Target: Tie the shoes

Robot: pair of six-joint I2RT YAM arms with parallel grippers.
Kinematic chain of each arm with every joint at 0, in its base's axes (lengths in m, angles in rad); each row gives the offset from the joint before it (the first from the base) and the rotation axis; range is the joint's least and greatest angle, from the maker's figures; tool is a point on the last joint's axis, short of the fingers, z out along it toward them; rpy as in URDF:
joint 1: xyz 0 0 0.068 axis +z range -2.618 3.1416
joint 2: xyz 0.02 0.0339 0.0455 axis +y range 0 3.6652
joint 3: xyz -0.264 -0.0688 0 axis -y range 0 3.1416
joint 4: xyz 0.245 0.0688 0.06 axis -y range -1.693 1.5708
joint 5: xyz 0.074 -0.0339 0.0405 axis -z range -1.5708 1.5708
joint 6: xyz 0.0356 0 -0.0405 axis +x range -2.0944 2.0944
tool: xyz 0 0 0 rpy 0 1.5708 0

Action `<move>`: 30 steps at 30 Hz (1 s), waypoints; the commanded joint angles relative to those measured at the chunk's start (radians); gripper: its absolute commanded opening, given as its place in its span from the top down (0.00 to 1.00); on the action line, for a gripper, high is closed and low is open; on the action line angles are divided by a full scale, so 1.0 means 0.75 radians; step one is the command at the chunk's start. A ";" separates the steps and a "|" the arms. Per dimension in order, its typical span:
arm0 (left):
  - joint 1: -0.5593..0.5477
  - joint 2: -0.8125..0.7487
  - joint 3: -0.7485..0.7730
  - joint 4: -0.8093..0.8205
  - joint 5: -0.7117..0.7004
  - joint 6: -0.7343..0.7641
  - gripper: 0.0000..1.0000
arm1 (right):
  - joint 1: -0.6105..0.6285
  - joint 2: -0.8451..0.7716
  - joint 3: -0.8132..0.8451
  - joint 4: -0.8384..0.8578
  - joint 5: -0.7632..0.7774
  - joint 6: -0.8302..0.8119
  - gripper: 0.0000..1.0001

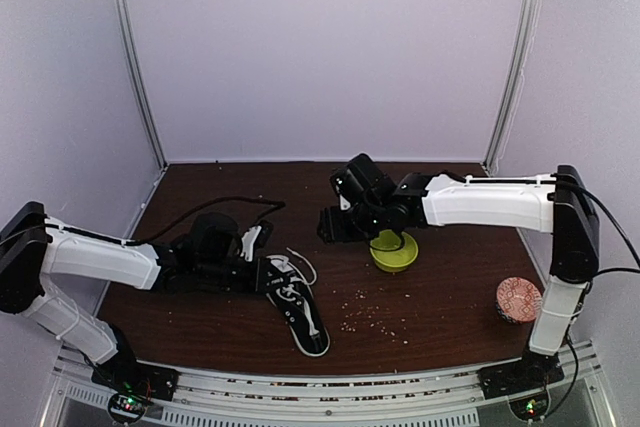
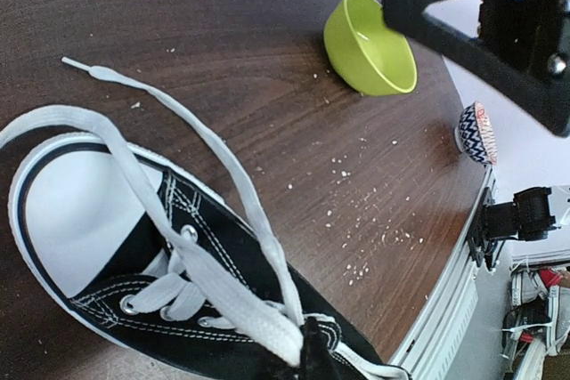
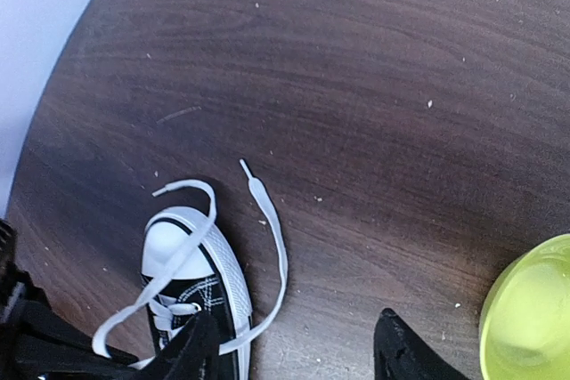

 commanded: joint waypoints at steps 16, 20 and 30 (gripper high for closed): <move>-0.004 0.010 0.037 0.097 0.039 -0.001 1.00 | 0.073 0.392 0.218 -0.111 -0.109 -0.020 0.60; -0.004 0.017 0.040 0.095 0.042 -0.007 1.00 | 0.073 0.425 0.230 -0.100 -0.046 -0.020 0.65; -0.004 0.026 0.045 0.111 0.056 -0.019 1.00 | 0.080 0.429 0.212 -0.068 -0.016 -0.007 0.72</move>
